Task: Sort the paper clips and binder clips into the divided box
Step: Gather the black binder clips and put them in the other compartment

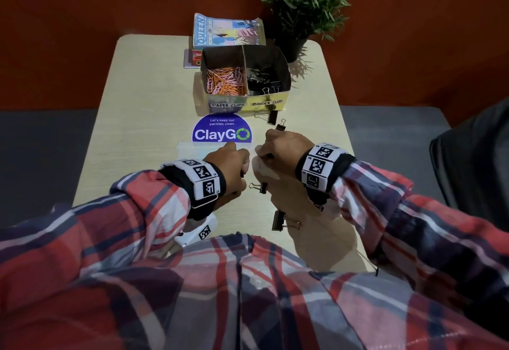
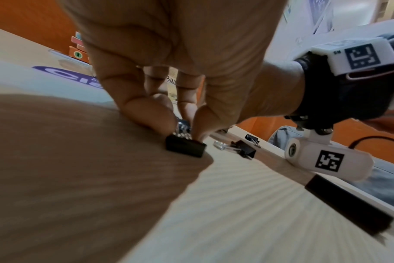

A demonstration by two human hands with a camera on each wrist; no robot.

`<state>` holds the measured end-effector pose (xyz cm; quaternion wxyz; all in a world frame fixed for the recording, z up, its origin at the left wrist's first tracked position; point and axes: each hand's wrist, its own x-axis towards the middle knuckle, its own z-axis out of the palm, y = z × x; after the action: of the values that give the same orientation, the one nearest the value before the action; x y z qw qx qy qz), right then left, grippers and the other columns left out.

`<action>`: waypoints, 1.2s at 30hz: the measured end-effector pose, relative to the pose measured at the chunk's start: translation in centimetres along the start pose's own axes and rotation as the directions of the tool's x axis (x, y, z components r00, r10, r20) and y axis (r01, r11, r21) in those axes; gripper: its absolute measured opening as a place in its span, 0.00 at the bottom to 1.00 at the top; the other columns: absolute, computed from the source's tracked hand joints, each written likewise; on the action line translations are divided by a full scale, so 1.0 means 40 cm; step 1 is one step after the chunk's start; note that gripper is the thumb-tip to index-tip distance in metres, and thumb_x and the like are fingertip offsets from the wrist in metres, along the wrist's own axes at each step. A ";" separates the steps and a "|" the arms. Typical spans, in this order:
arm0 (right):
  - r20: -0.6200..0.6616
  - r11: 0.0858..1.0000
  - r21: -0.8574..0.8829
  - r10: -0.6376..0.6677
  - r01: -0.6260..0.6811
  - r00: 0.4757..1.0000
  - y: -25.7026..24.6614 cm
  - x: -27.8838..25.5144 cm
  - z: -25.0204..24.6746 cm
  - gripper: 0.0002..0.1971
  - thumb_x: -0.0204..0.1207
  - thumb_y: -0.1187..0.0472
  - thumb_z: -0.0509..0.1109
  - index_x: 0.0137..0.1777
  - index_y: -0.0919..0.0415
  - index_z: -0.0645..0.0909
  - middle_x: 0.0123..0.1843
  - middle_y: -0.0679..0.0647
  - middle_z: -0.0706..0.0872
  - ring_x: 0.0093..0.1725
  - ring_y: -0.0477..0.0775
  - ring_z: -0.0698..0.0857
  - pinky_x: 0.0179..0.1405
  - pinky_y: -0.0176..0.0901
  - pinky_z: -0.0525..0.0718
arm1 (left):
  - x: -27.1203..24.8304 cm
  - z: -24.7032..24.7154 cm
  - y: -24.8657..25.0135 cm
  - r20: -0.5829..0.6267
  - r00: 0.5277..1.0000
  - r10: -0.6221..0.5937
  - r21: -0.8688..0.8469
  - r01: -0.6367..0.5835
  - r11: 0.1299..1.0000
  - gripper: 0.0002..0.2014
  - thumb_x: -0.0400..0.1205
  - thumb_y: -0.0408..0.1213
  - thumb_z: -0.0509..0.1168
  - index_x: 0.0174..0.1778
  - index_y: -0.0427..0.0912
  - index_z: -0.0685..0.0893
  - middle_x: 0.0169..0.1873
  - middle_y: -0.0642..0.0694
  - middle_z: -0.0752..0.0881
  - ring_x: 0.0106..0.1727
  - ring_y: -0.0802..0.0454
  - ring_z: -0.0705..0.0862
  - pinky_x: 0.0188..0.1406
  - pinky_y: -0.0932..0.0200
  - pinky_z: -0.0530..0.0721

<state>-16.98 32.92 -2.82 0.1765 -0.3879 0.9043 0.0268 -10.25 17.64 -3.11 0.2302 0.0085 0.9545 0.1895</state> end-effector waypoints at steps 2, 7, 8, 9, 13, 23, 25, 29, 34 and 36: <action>0.007 1.000 0.013 0.002 -0.002 1.000 0.003 -0.006 0.001 0.13 0.81 0.57 0.61 0.59 0.54 0.84 0.55 0.56 0.79 0.52 0.59 0.82 0.48 0.47 0.82 | -0.001 -0.001 0.000 -0.012 1.000 0.017 0.005 -0.017 1.000 0.11 0.72 0.36 0.72 0.43 0.49 0.76 0.46 0.49 0.73 0.45 0.46 0.78 0.39 0.57 0.72; 0.028 1.000 -0.024 -0.015 0.016 0.999 0.001 -0.017 0.012 0.14 0.81 0.58 0.61 0.61 0.56 0.83 0.55 0.57 0.77 0.50 0.62 0.82 0.42 0.45 0.79 | -0.001 -0.005 0.000 0.000 0.999 0.055 0.029 -0.055 0.998 0.12 0.72 0.35 0.72 0.43 0.49 0.75 0.43 0.51 0.74 0.44 0.48 0.78 0.37 0.59 0.70; 0.035 1.000 -0.027 -0.007 0.008 0.999 0.002 -0.017 0.011 0.14 0.81 0.57 0.61 0.62 0.56 0.82 0.54 0.57 0.77 0.50 0.62 0.82 0.41 0.44 0.77 | -0.001 -0.006 0.001 0.006 0.998 0.058 0.029 -0.058 0.998 0.12 0.72 0.35 0.72 0.44 0.50 0.76 0.44 0.51 0.75 0.45 0.48 0.78 0.39 0.59 0.71; 0.040 1.000 -0.027 0.001 0.000 0.999 0.002 -0.017 0.008 0.14 0.81 0.57 0.61 0.62 0.55 0.82 0.54 0.57 0.77 0.50 0.62 0.82 0.40 0.44 0.76 | -0.002 -0.006 0.003 0.013 0.998 0.060 0.032 -0.060 0.998 0.12 0.73 0.35 0.71 0.46 0.50 0.76 0.45 0.51 0.76 0.46 0.48 0.78 0.41 0.58 0.73; 0.033 1.000 0.008 0.009 -0.009 0.999 0.010 -0.025 0.007 0.14 0.81 0.56 0.60 0.61 0.55 0.83 0.54 0.58 0.77 0.51 0.63 0.82 0.41 0.44 0.75 | -0.010 -0.008 0.006 0.019 0.997 0.069 0.053 -0.070 0.996 0.11 0.75 0.35 0.69 0.50 0.51 0.79 0.49 0.49 0.76 0.51 0.47 0.79 0.46 0.57 0.75; -0.061 0.980 0.192 0.056 -0.043 0.997 0.024 -0.033 0.002 0.07 0.73 0.62 0.70 0.44 0.56 0.90 0.46 0.57 0.82 0.47 0.60 0.83 0.43 0.47 0.81 | -0.040 -0.004 0.005 0.022 0.987 0.161 0.121 -0.162 0.979 0.09 0.75 0.35 0.68 0.47 0.50 0.77 0.48 0.52 0.72 0.49 0.47 0.79 0.45 0.57 0.77; -0.095 0.958 0.276 0.113 -0.083 0.989 0.026 -0.032 -0.023 0.07 0.74 0.61 0.72 0.49 0.56 0.91 0.48 0.56 0.84 0.50 0.57 0.83 0.46 0.42 0.78 | -0.039 -0.003 0.006 0.022 0.985 0.172 0.126 -0.174 0.977 0.08 0.76 0.33 0.66 0.47 0.49 0.78 0.47 0.52 0.73 0.48 0.48 0.78 0.43 0.58 0.75; -0.242 0.940 0.322 0.198 -0.114 0.950 0.050 -0.005 -0.117 0.10 0.77 0.64 0.70 0.56 0.56 0.89 0.55 0.52 0.86 0.52 0.49 0.82 0.48 0.35 0.74 | -0.036 -0.004 0.007 0.084 0.976 0.201 0.120 -0.210 0.970 0.10 0.76 0.30 0.66 0.49 0.48 0.78 0.45 0.52 0.75 0.48 0.49 0.77 0.44 0.60 0.71; -0.317 0.983 0.149 0.154 -0.112 0.936 0.099 0.116 -0.257 0.12 0.77 0.64 0.67 0.56 0.56 0.89 0.57 0.56 0.86 0.57 0.58 0.84 0.52 0.41 0.76 | -0.043 -0.004 0.010 0.089 0.978 0.190 0.088 -0.198 0.976 0.10 0.75 0.27 0.63 0.48 0.45 0.80 0.47 0.49 0.78 0.49 0.47 0.78 0.48 0.55 0.77; -0.274 0.982 0.114 0.176 -0.149 0.946 0.108 0.179 -0.276 0.12 0.77 0.65 0.67 0.55 0.54 0.89 0.58 0.55 0.87 0.58 0.58 0.84 0.53 0.41 0.78 | -0.047 0.000 0.008 0.065 0.980 0.190 0.067 -0.195 0.979 0.10 0.74 0.26 0.62 0.47 0.44 0.80 0.47 0.49 0.78 0.48 0.47 0.78 0.47 0.55 0.77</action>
<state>-27.90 28.96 4.70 0.0604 -0.3033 0.9493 -0.0558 -8.61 17.75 -2.17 0.2381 0.1149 0.9483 0.1754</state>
